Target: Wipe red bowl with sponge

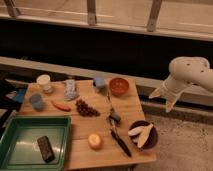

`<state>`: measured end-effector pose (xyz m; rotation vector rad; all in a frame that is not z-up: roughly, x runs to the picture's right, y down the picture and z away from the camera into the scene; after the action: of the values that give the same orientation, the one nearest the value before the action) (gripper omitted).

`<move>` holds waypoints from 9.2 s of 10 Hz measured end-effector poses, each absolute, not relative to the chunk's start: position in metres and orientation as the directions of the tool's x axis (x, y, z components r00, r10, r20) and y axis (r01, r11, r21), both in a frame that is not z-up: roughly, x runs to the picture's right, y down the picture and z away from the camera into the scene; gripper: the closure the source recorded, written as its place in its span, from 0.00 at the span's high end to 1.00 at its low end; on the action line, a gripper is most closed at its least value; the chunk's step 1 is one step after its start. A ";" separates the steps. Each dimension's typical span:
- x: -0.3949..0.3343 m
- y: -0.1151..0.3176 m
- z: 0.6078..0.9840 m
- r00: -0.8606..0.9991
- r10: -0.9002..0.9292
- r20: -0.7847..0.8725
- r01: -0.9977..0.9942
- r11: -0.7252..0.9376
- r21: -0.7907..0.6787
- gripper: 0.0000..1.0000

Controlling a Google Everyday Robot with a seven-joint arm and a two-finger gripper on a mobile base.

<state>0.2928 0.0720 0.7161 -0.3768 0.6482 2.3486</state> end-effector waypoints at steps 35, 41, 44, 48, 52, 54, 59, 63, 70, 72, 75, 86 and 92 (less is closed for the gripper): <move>0.082 -0.037 0.734 -0.388 0.799 -0.459 -0.878 -0.472 -0.080 0.68; 0.131 -0.023 0.725 -0.394 0.828 -0.399 -0.904 -0.428 0.003 0.68; 0.116 -0.027 0.749 -0.339 0.844 -0.416 -0.922 -0.386 -0.033 0.68; 0.041 -0.061 0.797 -0.232 0.872 -0.431 -0.942 -0.312 -0.124 0.68; -0.018 -0.085 0.828 -0.176 0.885 -0.430 -0.934 -0.288 -0.211 0.68; -0.015 -0.085 0.828 -0.180 0.885 -0.430 -0.934 -0.291 -0.208 0.68; 0.004 -0.077 0.830 -0.241 0.898 -0.368 -0.933 -0.319 -0.167 0.68; -0.009 -0.066 0.853 -0.234 0.899 -0.369 -0.937 -0.310 -0.161 0.68; 0.029 -0.092 0.901 -0.193 0.903 -0.383 -0.961 -0.253 -0.111 0.68; 0.027 -0.096 0.907 -0.183 0.903 -0.389 -0.957 -0.254 -0.141 0.68; 0.016 -0.093 0.918 -0.179 0.894 -0.410 -0.941 -0.278 -0.196 0.68; -0.022 -0.071 0.927 -0.074 0.880 -0.469 -0.944 -0.214 -0.253 0.68; -0.021 -0.054 0.938 -0.011 0.858 -0.514 -0.970 -0.133 -0.202 0.68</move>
<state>-0.0208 -0.0545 0.9382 -0.6104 0.2378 1.5977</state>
